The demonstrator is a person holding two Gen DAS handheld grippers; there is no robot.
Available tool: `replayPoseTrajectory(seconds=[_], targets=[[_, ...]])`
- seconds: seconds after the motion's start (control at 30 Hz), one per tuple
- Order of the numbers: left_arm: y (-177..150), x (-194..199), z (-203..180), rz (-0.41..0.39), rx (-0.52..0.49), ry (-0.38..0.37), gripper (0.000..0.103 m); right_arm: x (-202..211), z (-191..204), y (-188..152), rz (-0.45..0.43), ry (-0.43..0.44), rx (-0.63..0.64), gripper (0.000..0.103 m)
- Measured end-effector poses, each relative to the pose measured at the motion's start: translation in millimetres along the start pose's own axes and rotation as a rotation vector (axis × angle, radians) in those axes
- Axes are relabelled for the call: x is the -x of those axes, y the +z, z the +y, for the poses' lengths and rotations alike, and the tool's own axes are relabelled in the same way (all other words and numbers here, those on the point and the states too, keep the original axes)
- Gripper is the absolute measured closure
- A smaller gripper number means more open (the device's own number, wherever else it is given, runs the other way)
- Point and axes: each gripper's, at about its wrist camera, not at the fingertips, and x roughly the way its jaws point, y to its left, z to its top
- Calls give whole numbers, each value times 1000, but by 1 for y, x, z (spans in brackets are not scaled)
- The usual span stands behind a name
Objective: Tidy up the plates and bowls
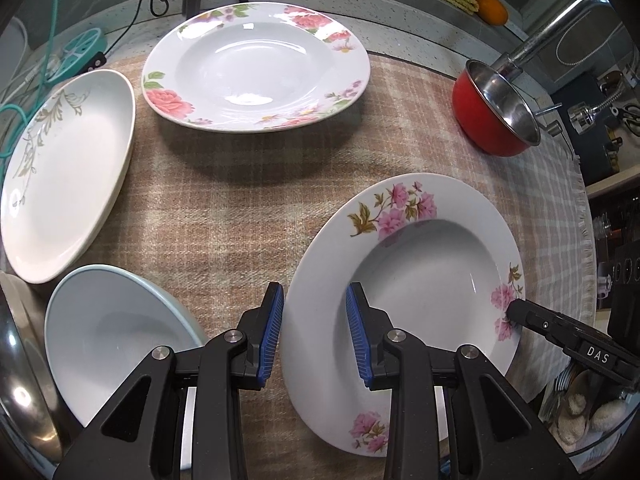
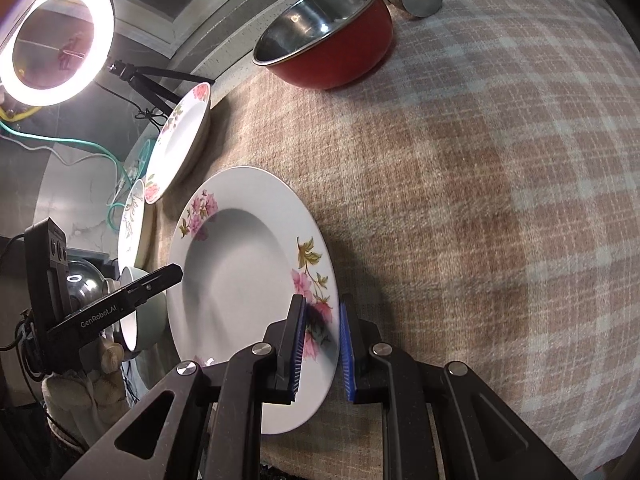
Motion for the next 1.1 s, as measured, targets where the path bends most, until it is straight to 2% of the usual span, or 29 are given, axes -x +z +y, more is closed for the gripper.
replayPoseTrajectory(seconds=[1.1], targets=[[-10,0,-10,10,-83,-7,73,6,-6,-47,-5,2,-75,88]])
